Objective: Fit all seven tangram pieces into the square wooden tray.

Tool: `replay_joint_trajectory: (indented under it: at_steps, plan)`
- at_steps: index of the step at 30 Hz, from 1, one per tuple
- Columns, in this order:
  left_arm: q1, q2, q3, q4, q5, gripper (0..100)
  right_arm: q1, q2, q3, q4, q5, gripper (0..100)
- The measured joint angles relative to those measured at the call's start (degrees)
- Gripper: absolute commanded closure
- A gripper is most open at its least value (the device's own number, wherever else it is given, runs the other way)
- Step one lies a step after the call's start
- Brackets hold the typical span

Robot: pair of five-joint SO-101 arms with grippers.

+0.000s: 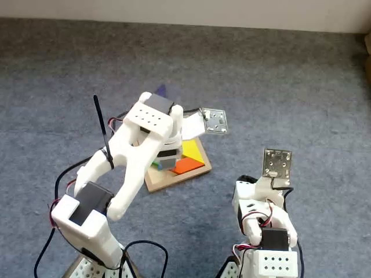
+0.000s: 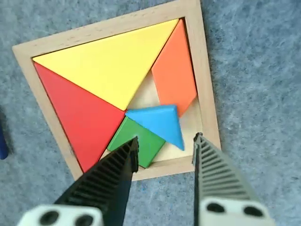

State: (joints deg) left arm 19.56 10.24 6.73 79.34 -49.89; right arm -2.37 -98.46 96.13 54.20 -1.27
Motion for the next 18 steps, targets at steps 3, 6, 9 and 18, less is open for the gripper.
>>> replay_joint_trajectory:
  at_steps: [3, 6, 9, 18]
  plan:
    - [0.00, 0.00, 0.00, 0.00, 0.00, 80, 0.00, 0.00, 0.00, 0.00, 0.00, 96.7]
    - [0.00, 0.00, 0.00, 0.00, 0.00, 80, 0.00, 0.00, 0.00, 0.00, 0.00, 96.7]
    - [0.00, 0.00, 0.00, 0.00, 2.90, 80, 0.00, 0.00, 0.00, 0.00, 0.00, 96.7]
    - [0.62, -0.09, 1.23, 0.00, 12.75, 80, 0.00, 0.00, 0.00, 0.00, 0.00, 96.7]
